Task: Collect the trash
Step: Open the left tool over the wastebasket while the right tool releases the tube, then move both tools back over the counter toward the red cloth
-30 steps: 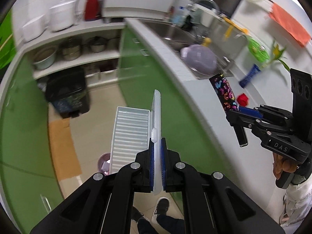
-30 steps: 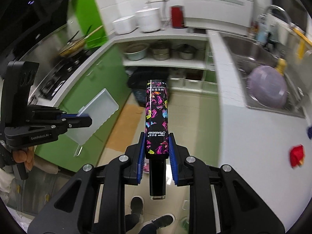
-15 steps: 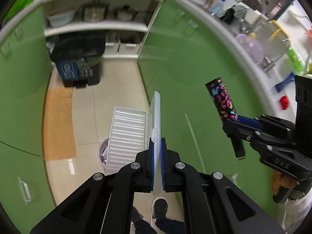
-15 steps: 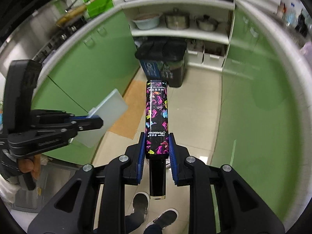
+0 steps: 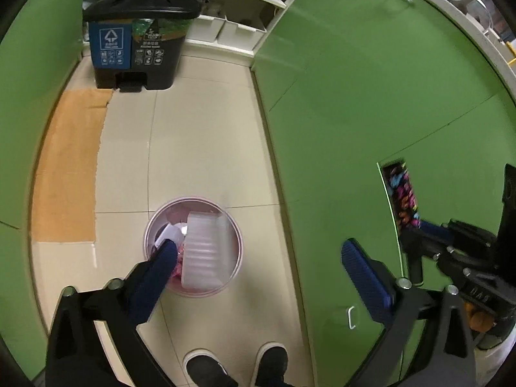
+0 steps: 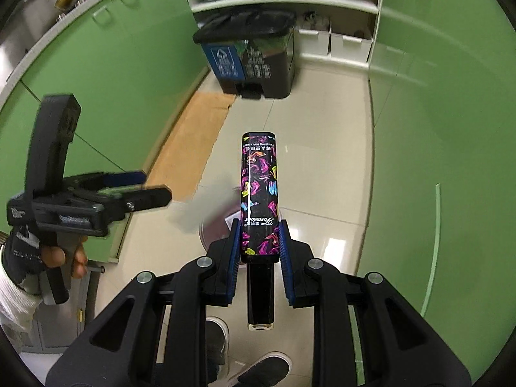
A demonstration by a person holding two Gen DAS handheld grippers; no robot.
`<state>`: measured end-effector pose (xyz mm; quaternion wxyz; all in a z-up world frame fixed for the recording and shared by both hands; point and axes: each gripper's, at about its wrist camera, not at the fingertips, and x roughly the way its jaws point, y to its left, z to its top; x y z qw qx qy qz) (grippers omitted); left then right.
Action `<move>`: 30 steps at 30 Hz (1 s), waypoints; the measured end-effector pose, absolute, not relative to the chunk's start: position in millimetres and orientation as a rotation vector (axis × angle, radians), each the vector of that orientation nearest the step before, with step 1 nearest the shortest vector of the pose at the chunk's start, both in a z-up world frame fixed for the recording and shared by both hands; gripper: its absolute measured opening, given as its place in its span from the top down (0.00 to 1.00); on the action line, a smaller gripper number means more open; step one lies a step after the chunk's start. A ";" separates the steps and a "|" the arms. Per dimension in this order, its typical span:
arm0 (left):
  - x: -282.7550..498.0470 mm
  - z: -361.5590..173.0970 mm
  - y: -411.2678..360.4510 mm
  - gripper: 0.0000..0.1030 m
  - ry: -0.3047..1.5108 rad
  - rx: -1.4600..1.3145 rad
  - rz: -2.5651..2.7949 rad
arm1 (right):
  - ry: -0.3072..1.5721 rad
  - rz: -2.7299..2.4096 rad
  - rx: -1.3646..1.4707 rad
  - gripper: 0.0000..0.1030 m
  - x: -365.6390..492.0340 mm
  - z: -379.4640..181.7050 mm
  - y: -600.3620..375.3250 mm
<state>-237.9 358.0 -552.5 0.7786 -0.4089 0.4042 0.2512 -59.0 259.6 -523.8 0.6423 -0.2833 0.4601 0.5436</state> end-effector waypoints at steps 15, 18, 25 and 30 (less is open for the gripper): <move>-303.4 -519.8 371.2 0.05 0.797 -0.933 0.681 | 1.096 1.367 -0.757 0.78 -104.9 -565.8 314.6; -316.0 -517.3 373.4 0.05 0.783 -0.933 0.700 | 1.095 1.389 -0.780 0.78 -112.7 -576.4 328.7; -335.3 -524.0 378.7 0.05 0.758 -0.934 0.735 | 1.072 1.382 -0.758 0.03 -112.7 -597.9 347.9; -338.0 -523.5 377.1 0.05 0.757 -0.933 0.753 | 1.071 1.335 -0.764 0.03 -107.8 -599.6 347.0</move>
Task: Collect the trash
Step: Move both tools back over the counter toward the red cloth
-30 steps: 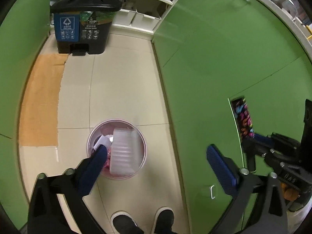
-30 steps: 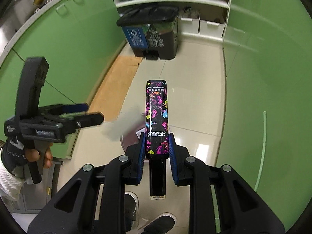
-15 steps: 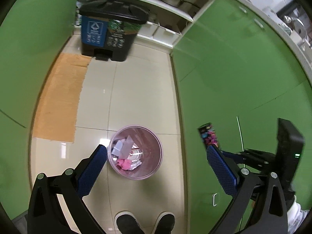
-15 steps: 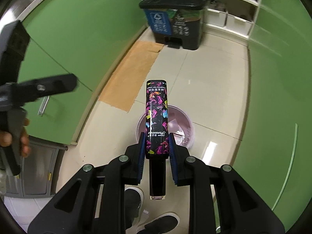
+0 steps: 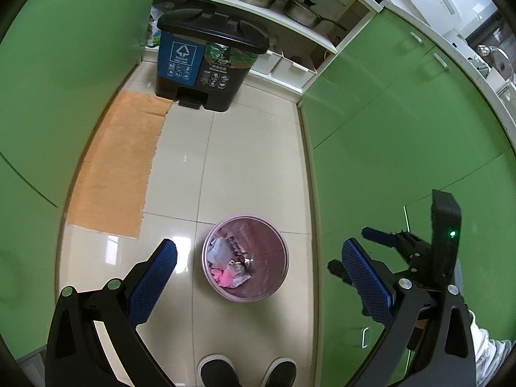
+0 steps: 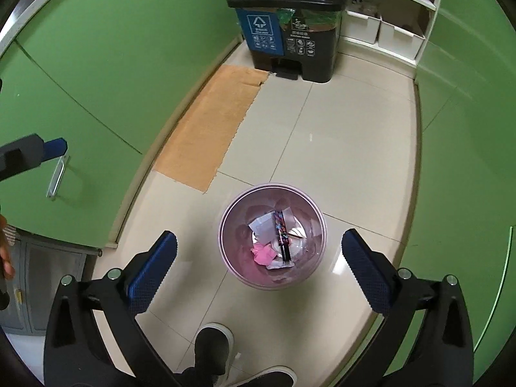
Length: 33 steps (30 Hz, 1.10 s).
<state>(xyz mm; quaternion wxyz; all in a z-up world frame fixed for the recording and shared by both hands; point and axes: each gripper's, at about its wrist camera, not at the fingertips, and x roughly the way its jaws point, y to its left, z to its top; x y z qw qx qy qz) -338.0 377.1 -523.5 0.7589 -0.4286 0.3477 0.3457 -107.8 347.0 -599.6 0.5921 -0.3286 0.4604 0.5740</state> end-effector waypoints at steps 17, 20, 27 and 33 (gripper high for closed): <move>-297.7 -309.5 318.1 0.05 0.788 -0.780 0.712 | 0.961 1.245 -0.610 0.03 -89.5 -334.2 255.1; -285.4 -260.3 298.1 0.05 0.808 -0.755 0.690 | 0.942 1.234 -0.589 0.03 -87.5 -277.2 236.4; -241.3 -160.3 250.5 0.05 0.835 -0.677 0.624 | 0.894 1.176 -0.506 0.03 -65.1 -140.5 164.5; -193.3 -102.4 229.2 0.05 0.815 -0.559 0.574 | 0.849 1.052 -0.427 0.03 -26.9 -85.6 93.7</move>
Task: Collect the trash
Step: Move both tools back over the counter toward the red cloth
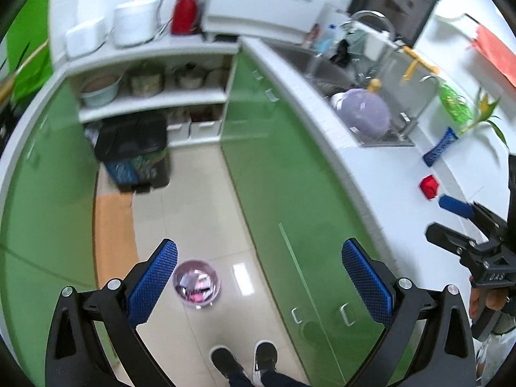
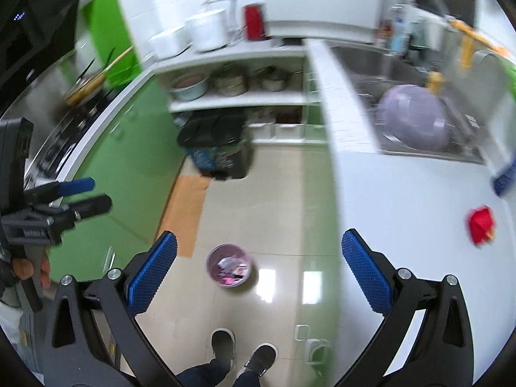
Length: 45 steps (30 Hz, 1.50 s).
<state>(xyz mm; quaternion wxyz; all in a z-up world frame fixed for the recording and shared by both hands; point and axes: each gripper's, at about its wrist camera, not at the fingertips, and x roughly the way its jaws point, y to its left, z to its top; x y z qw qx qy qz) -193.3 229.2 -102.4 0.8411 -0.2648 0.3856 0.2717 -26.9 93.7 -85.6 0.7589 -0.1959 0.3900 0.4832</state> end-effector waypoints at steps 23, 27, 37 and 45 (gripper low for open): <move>56.1 -67.5 82.4 0.05 0.900 -0.225 0.040 | 0.869 0.491 -0.116 0.03 87.2 -69.8 -146.2; 90.6 -73.2 64.8 0.05 0.913 -0.207 0.007 | 0.878 0.487 -0.111 0.03 107.1 -73.5 -160.7; 187.3 -109.1 40.9 0.05 0.972 -0.148 -0.028 | 0.925 0.489 -0.113 0.03 169.2 -95.0 -181.6; 251.6 -150.8 26.1 0.05 1.025 -0.120 -0.058 | 0.966 0.482 -0.105 0.03 207.3 -118.7 -191.2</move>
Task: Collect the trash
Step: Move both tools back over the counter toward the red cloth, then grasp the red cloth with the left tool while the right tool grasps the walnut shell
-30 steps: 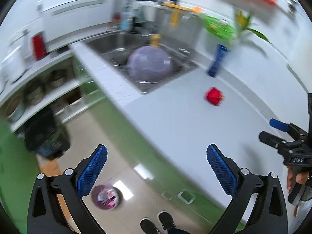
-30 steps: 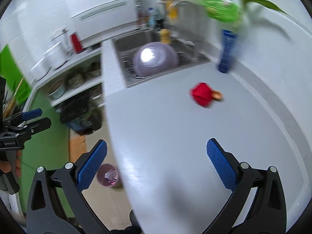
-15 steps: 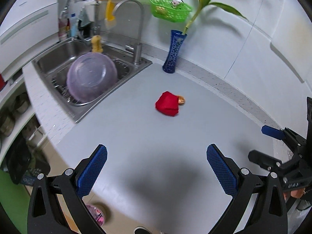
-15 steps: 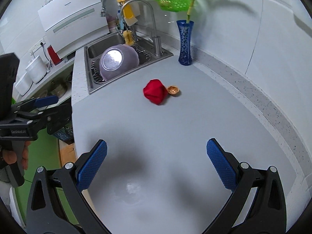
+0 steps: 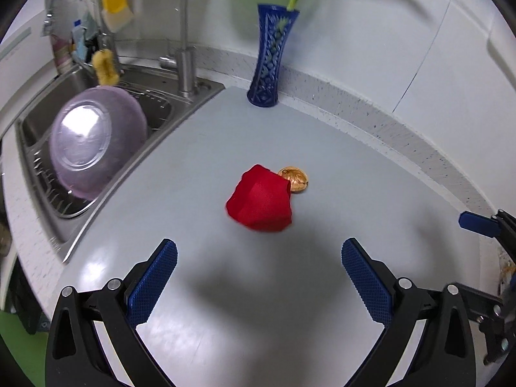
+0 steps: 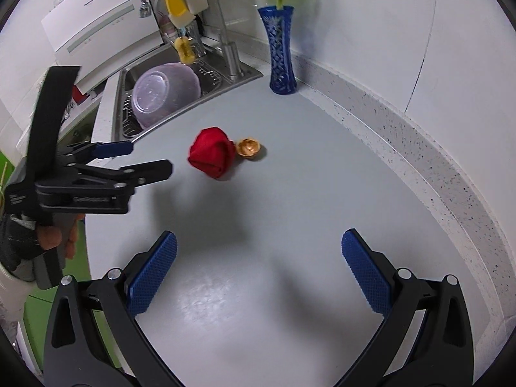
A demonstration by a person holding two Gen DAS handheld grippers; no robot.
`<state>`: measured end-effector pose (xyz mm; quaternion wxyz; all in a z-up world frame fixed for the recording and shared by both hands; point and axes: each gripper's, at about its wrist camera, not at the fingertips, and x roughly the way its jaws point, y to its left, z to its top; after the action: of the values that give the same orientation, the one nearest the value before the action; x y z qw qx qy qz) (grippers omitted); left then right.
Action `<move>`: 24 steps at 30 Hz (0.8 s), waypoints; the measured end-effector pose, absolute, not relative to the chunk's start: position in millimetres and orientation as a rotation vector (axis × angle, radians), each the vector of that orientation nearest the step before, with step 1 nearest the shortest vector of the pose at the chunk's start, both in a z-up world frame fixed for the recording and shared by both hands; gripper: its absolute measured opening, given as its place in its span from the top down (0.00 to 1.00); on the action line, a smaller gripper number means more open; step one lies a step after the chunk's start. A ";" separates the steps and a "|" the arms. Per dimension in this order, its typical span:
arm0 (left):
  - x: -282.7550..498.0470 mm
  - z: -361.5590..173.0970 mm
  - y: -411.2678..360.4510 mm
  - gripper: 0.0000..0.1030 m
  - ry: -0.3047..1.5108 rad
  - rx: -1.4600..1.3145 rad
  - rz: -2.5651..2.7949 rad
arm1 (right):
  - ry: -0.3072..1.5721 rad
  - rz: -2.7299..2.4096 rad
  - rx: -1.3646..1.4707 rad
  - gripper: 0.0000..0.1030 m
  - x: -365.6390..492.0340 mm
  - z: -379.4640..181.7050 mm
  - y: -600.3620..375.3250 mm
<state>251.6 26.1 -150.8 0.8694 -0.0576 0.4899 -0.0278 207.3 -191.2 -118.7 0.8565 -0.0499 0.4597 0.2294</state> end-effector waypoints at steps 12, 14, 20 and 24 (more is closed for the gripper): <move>304.9 -195.5 22.8 0.06 1.083 -0.135 -0.078 | 1.028 0.480 -0.083 0.03 240.0 -147.6 -200.3; 308.6 -198.9 24.7 0.18 1.087 -0.137 -0.075 | 1.034 0.489 -0.086 0.03 244.8 -151.4 -198.4; 315.6 -208.6 26.0 0.42 1.107 -0.137 -0.094 | 1.041 0.513 -0.090 0.03 254.9 -158.1 -189.4; 316.1 -203.2 28.7 0.55 1.094 -0.137 -0.102 | 1.035 0.523 -0.096 0.03 261.3 -158.4 -183.0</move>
<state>316.1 28.7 -203.2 0.8506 -0.0652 0.5194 -0.0485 261.3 -183.0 -158.4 0.8355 -0.0453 0.4888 0.2470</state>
